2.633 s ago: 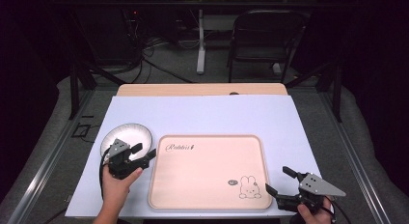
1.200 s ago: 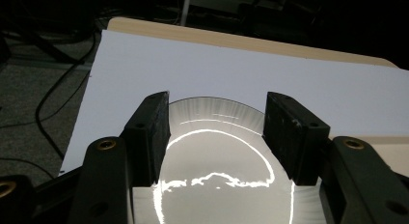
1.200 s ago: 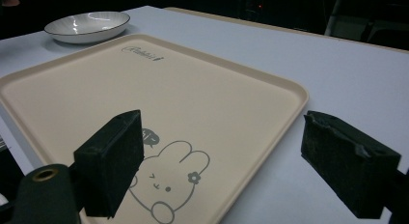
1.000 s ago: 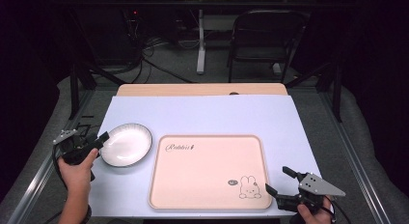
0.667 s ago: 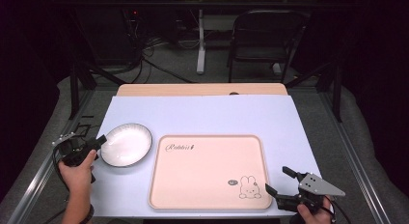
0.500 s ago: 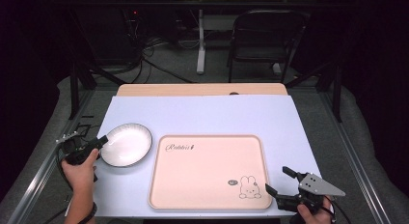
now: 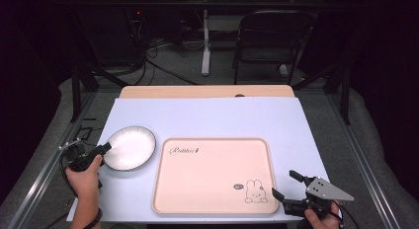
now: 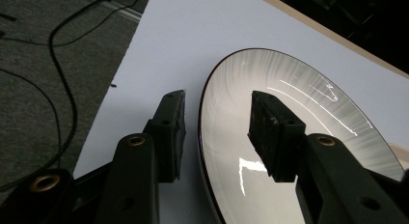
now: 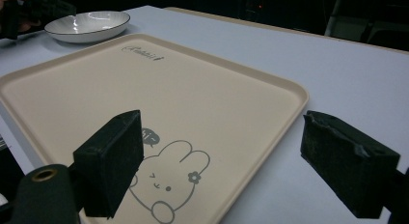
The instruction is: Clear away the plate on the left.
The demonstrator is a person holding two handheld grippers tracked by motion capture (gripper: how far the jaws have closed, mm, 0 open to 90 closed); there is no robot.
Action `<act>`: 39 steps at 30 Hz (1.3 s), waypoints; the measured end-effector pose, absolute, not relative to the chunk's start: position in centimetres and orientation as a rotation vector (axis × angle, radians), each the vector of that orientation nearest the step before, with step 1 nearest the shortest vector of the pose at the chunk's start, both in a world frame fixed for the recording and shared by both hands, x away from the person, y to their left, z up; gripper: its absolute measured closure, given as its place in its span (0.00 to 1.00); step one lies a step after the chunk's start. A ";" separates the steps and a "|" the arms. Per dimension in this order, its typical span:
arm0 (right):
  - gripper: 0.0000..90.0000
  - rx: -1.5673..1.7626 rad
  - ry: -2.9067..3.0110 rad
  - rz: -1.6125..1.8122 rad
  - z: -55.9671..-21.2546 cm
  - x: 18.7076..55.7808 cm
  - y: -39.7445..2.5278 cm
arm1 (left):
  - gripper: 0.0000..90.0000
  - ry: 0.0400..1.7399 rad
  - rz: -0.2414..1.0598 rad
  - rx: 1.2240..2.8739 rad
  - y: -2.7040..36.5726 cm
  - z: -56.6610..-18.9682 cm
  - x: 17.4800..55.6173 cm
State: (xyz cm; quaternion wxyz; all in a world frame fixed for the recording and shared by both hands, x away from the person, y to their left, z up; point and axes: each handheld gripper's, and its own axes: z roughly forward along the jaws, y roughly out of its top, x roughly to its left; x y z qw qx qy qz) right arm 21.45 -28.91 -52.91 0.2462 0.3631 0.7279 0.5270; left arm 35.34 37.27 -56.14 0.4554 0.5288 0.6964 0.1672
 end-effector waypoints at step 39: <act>0.16 0.990 1.989 1.439 -52.9 21.5 -28.9 | 0.87 1.802 0.212 1.257 37.8 -57.4 35.8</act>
